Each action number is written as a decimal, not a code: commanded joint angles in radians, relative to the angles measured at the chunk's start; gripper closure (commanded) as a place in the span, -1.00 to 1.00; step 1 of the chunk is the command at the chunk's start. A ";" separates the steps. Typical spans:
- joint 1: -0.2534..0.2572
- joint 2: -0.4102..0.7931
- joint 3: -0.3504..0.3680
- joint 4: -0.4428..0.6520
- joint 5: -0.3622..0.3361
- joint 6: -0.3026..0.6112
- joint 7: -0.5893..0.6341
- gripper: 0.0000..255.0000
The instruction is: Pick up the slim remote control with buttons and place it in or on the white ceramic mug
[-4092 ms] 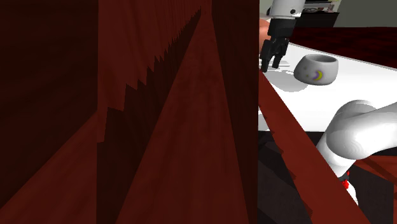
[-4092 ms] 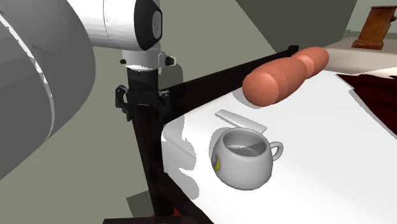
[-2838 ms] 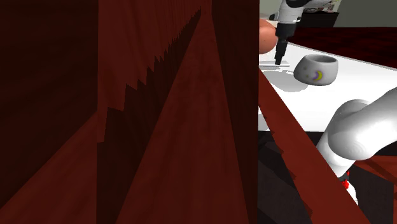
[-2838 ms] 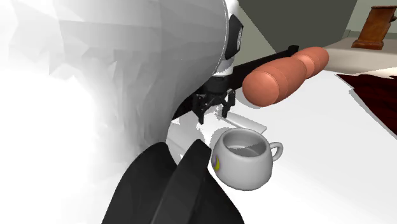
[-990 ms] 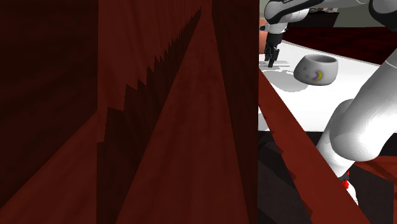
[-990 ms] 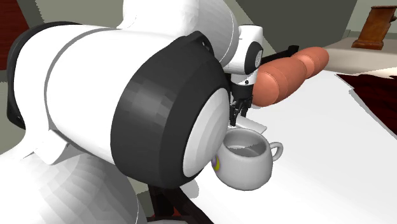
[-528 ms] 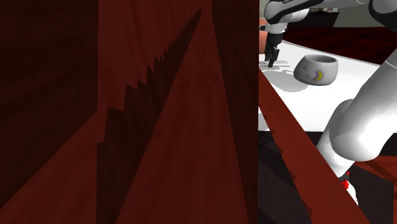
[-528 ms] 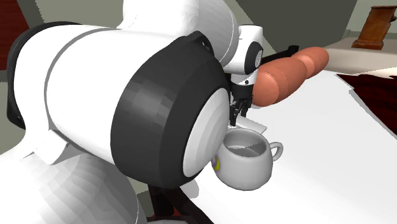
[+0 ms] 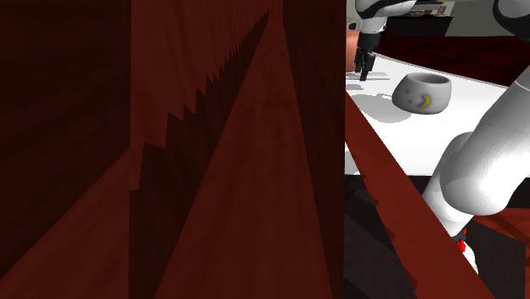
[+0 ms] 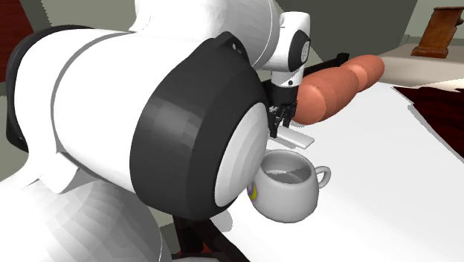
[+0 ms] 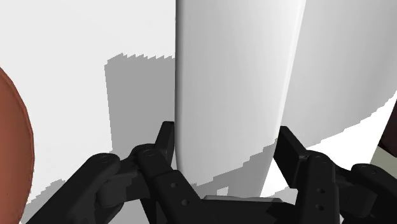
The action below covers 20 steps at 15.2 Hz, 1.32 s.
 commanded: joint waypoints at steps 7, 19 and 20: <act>0.003 0.005 0.004 0.110 0.005 -0.106 -0.005 1.00; 0.004 0.056 -0.007 0.319 0.037 -0.273 -0.032 1.00; 0.003 0.063 -0.008 0.339 0.041 -0.288 -0.036 1.00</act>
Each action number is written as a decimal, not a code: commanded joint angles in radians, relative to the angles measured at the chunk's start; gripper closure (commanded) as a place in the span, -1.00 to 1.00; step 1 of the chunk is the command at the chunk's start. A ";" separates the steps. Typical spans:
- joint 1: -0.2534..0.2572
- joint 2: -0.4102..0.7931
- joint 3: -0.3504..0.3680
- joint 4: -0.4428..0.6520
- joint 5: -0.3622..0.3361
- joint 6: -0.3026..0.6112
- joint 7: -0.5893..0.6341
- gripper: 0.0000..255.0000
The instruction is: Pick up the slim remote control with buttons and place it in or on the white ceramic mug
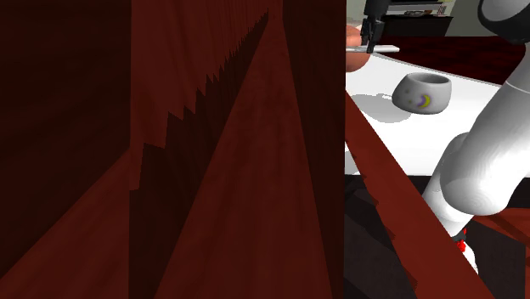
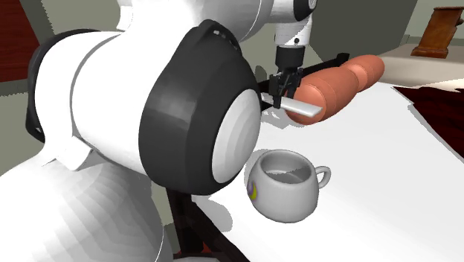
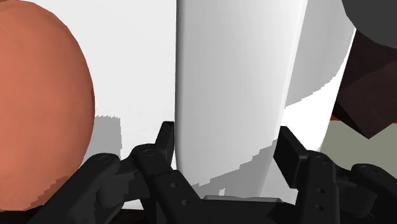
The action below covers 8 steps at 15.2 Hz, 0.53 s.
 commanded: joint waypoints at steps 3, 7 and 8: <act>-0.004 0.028 -0.009 0.083 0.017 -0.061 -0.016 1.00; 0.003 -0.064 0.011 0.025 -0.040 -0.075 0.008 1.00; 0.003 -0.113 0.025 -0.015 -0.069 -0.075 0.021 1.00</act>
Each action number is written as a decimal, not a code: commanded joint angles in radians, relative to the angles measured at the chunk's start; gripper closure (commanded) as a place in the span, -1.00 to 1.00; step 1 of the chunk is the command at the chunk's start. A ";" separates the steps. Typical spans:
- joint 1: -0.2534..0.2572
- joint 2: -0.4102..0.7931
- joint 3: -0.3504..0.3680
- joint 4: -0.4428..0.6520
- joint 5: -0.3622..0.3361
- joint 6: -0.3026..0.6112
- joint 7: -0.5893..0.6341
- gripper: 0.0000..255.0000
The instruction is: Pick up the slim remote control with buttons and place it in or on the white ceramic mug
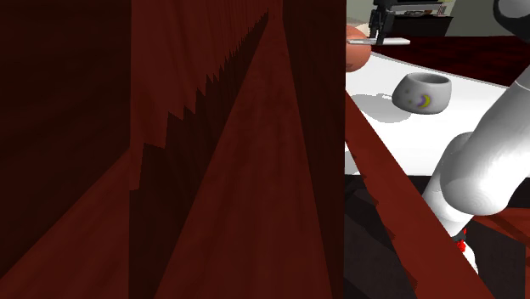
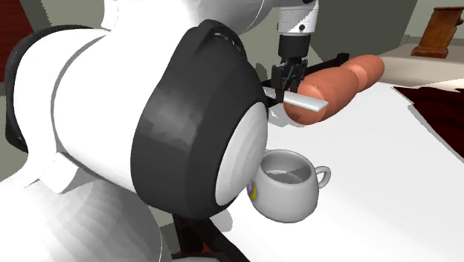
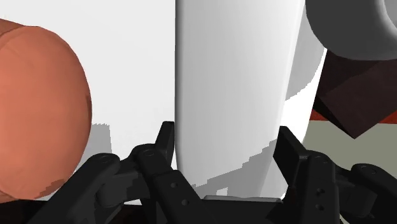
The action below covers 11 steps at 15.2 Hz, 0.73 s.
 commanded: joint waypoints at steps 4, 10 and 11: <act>-0.024 -0.233 0.075 -0.184 -0.124 -0.015 0.058 1.00; -0.093 -0.463 0.148 -0.342 -0.212 -0.076 0.078 1.00; -0.105 -0.498 0.158 -0.364 -0.223 -0.089 0.077 1.00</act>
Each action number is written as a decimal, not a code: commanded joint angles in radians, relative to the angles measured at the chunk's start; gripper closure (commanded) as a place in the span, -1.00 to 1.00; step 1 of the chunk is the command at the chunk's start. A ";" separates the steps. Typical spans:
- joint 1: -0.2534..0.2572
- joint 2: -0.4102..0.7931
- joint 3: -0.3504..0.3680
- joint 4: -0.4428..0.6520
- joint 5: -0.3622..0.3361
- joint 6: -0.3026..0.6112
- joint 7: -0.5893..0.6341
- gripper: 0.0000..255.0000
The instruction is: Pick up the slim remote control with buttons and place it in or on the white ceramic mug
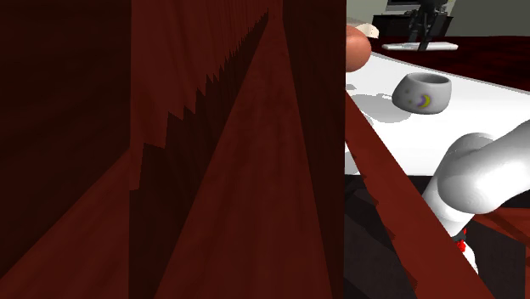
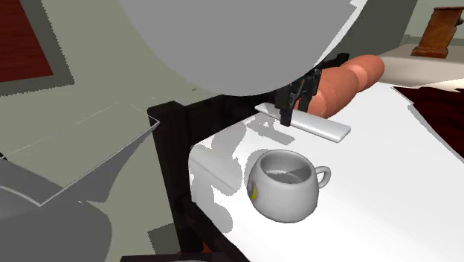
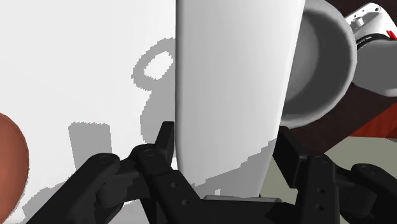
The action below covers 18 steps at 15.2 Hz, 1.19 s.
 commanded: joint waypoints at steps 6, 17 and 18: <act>-0.069 -0.189 0.044 -0.138 -0.057 -0.048 -0.005 1.00; -0.092 -0.262 0.015 -0.339 -0.093 0.080 0.017 1.00; -0.092 -0.262 0.015 -0.339 -0.093 0.080 0.018 1.00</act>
